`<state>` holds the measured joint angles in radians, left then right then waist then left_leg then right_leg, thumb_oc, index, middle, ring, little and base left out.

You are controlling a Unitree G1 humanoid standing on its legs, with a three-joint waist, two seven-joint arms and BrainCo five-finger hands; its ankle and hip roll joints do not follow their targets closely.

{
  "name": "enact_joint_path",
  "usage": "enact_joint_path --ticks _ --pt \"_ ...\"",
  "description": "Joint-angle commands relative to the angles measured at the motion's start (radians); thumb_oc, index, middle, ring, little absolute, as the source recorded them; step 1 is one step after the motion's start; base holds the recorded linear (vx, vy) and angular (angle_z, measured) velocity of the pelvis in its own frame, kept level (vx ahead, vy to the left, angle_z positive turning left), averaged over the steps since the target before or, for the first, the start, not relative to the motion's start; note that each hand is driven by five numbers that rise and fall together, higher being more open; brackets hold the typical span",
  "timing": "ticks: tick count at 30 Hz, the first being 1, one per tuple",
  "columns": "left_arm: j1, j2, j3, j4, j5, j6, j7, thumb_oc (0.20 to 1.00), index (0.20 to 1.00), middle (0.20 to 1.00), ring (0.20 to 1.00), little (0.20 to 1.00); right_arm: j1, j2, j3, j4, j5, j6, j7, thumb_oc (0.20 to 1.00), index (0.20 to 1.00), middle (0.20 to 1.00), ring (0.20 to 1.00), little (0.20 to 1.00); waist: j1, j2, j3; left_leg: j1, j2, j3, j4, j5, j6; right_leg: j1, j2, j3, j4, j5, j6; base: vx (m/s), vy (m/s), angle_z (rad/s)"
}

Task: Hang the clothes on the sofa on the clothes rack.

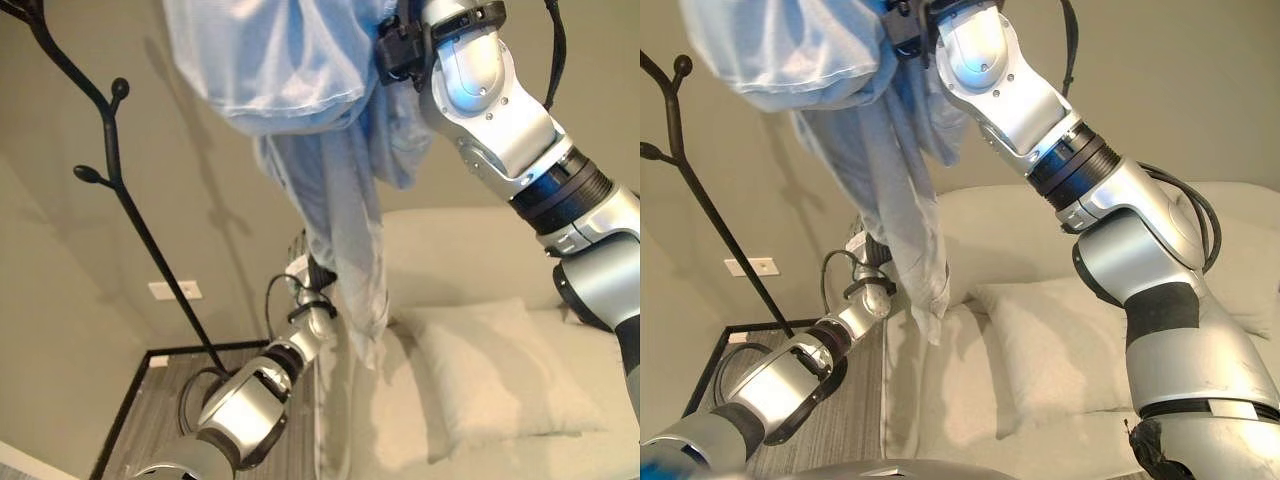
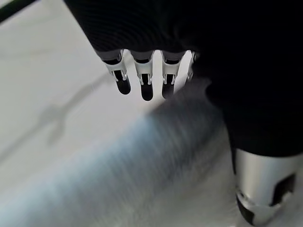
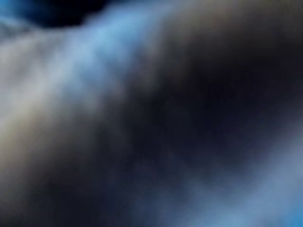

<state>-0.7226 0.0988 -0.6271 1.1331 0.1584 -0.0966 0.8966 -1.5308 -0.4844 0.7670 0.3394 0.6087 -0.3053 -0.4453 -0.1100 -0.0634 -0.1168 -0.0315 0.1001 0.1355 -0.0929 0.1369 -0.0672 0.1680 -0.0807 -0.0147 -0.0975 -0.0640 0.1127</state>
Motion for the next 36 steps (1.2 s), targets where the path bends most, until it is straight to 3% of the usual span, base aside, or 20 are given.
enact_joint_path --ticks 1,3,4,5,11,16,17,19,20,24,26,28,29,33,36 --pt "-0.096 -0.043 -0.029 0.139 -0.029 -0.025 -0.005 1.0 1.0 1.0 1.0 1.0 -0.127 0.011 0.012 0.125 0.052 -0.053 -0.014 0.2 0.2 0.2 0.2 0.2 0.033 -0.01 -0.061 -0.034 0.066 -0.056 0.006 -0.022 -0.077 -0.062 -0.025 -0.006 0.036 0.007 0.037 0.0 0.0 0.0" --pt "-0.09 -0.089 -0.026 0.158 -0.097 -0.042 -0.055 1.0 1.0 1.0 1.0 1.0 -0.123 0.022 0.014 0.098 0.06 -0.049 -0.009 0.2 0.2 0.2 0.2 0.2 0.023 -0.009 -0.061 -0.036 0.064 -0.056 0.006 -0.022 -0.075 -0.063 -0.025 -0.001 0.038 0.01 0.035 -0.01 -0.013 -0.05" --pt "-0.089 -0.098 -0.023 0.158 -0.119 -0.049 -0.07 0.536 0.536 0.536 0.536 0.536 -0.122 0.022 0.014 0.095 0.061 -0.048 -0.008 0.2 0.2 0.2 0.2 0.2 0.022 -0.008 -0.061 -0.036 0.064 -0.056 0.006 -0.022 -0.075 -0.064 -0.025 0.0 0.038 0.01 0.035 -0.01 -0.012 -0.04" --pt "-0.089 -0.115 -0.017 0.159 -0.162 -0.062 -0.098 0.2 0.2 0.2 0.2 0.2 -0.119 0.022 0.01 0.093 0.06 -0.043 -0.009 0.2 0.2 0.2 0.2 0.2 0.019 -0.007 -0.061 -0.036 0.064 -0.056 0.006 -0.022 -0.074 -0.066 -0.026 0.001 0.039 0.011 0.034 0.0 0.0 0.0" --pt "-0.064 -0.133 -0.007 0.118 -0.279 -0.104 -0.177 0.2 0.2 0.2 0.2 0.2 -0.099 -0.004 -0.002 0.08 0.044 -0.024 -0.016 0.2 0.2 0.2 0.2 0.2 0.016 -0.001 -0.058 -0.027 0.062 -0.051 0.006 -0.027 -0.07 -0.066 -0.025 0.008 0.033 0.016 0.034 0.0 0.0 -0.06" --pt "0.018 -0.035 0.012 -0.068 -0.311 -0.126 -0.228 0.2 0.2 0.2 0.2 0.2 -0.055 -0.147 -0.029 0.066 0.006 0.008 -0.018 0.2 0.2 0.2 0.2 0.2 0.043 0.007 -0.05 -0.031 0.058 -0.062 0.006 -0.024 -0.069 -0.059 -0.022 -0.002 0.033 0.009 0.033 0.0 -0.002 0.01" --pt "0.081 0.048 0.032 -0.285 -0.266 -0.147 -0.222 0.2 0.2 0.2 0.2 0.2 -0.014 -0.242 -0.052 -0.018 -0.054 0.016 -0.019 0.2 0.2 0.2 0.2 0.2 0.064 0.01 -0.043 -0.036 0.055 -0.074 0.006 -0.022 -0.068 -0.054 -0.021 -0.011 0.036 0.003 0.032 0.0 -0.018 0.04" --pt "0.125 0.117 0.064 -0.442 -0.194 -0.148 -0.211 0.2 0.2 0.2 0.2 0.2 0.034 -0.32 -0.082 -0.095 -0.107 0.013 -0.012 0.2 0.2 0.2 0.2 0.2 0.079 0.01 -0.038 -0.039 0.054 -0.082 0.006 -0.02 -0.069 -0.049 -0.02 -0.019 0.04 -0.002 0.032 -0.02 -0.045 0.3" --pt "0.213 0.233 0.166 -0.686 -0.057 -0.14 -0.195 0.2 0.2 0.2 0.2 0.2 0.168 -0.429 -0.2 -0.244 -0.202 -0.002 -0.001 0.2 0.2 0.2 0.2 0.2 0.104 0.016 -0.028 -0.045 0.056 -0.094 0.006 -0.012 -0.067 -0.052 -0.013 -0.032 0.066 -0.014 0.028 -0.04 -0.07 0.31" --pt "0.367 0.358 0.36 -0.934 0.109 -0.115 -0.176 0.2 0.2 0.2 0.2 0.2 0.385 -0.457 -0.405 -0.394 -0.288 -0.017 0.034 0.2 0.2 0.2 0.2 0.2 0.136 0.022 0.007 -0.046 0.064 -0.119 0.006 0.009 -0.067 -0.073 0.007 -0.048 0.15 -0.06 0.007 -0.06 -0.107 0.24" --pt "0.433 0.403 0.462 -1.05 0.211 -0.108 -0.15 0.2 0.2 0.2 0.2 0.2 0.475 -0.436 -0.497 -0.459 -0.315 -0.043 0.063 0.2 0.2 0.2 0.2 0.2 0.174 0.03 0.057 -0.106 0.055 -0.16 0.006 0.08 -0.094 -0.08 0.029 -0.083 0.143 -0.069 -0.009 -0.2 -0.094 0.42" --pt "0.447 0.421 0.508 -1.103 0.272 -0.106 -0.138 0.2 0.2 0.2 0.2 0.2 0.517 -0.417 -0.533 -0.479 -0.329 -0.061 0.079 0.2 0.2 0.2 0.2 0.2 0.197 0.024 0.086 -0.149 0.03 -0.236 0.006 0.095 -0.122 -0.097 0.028 -0.108 0.141 -0.067 -0.017 -0.23 0.01 0.67" --pt "0.441 0.421 0.525 -1.126 0.325 -0.093 -0.126 0.2 0.2 0.2 0.2 0.2 0.582 -0.407 -0.572 -0.502 -0.369 -0.058 0.086 0.2 0.2 0.2 0.2 0.2 0.182 0.016 0.091 -0.149 0.034 -0.264 0.006 0.07 -0.116 -0.116 0.016 -0.141 0.151 -0.065 -0.013 -0.25 0.132 0.62" --pt "0.46 0.389 0.556 -1.151 0.374 -0.09 -0.099 0.2 0.2 0.2 0.2 0.2 0.779 -0.429 -0.669 -0.551 -0.457 -0.039 0.084 0.2 0.2 0.2 0.2 0.2 0.146 0.01 0.079 -0.077 0.16 -0.269 0.006 0.043 -0.129 -0.139 -0.036 -0.177 0.147 -0.031 0.02 -0.06 0.281 0.83" --pt "0.448 0.382 0.534 -1.132 0.381 -0.087 -0.085 0.2 0.2 0.2 0.2 0.2 0.841 -0.447 -0.704 -0.558 -0.469 -0.034 0.068 0.2 0.2 0.2 0.2 0.2 0.136 0.011 0.083 -0.054 0.21 -0.259 0.006 0.05 -0.139 -0.137 -0.05 -0.181 0.15 -0.027 0.033 0.01 0.194 0.2"
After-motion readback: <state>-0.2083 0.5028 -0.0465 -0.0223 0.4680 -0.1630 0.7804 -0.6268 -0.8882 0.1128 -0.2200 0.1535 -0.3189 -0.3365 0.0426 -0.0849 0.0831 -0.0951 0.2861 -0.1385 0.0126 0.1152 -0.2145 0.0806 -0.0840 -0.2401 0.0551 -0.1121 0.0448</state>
